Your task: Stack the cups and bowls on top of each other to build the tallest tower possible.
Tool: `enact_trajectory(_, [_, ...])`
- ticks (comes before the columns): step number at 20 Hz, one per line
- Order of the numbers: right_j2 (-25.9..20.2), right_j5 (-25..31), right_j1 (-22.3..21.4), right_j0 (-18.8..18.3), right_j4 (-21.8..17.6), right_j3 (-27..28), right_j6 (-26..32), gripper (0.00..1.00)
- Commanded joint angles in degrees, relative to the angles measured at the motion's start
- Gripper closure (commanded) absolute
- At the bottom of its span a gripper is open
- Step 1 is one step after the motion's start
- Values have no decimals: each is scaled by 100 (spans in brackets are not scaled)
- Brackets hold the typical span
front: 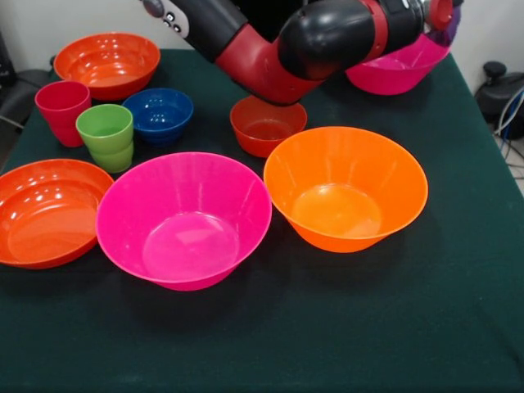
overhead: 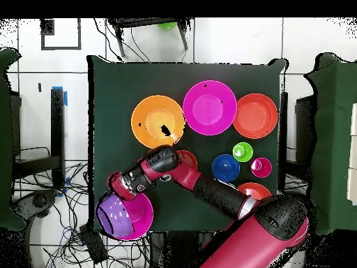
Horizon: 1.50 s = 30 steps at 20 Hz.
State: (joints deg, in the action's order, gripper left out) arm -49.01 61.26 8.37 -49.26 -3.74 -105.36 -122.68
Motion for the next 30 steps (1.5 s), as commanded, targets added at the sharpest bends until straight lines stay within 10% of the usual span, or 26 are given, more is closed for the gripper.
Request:
enact_trajectory(1, [256,-265,-77,227,493,189,-423,100])
enact_trajectory(30, [-145,-726,-1488,967,1224,567,-523,100])
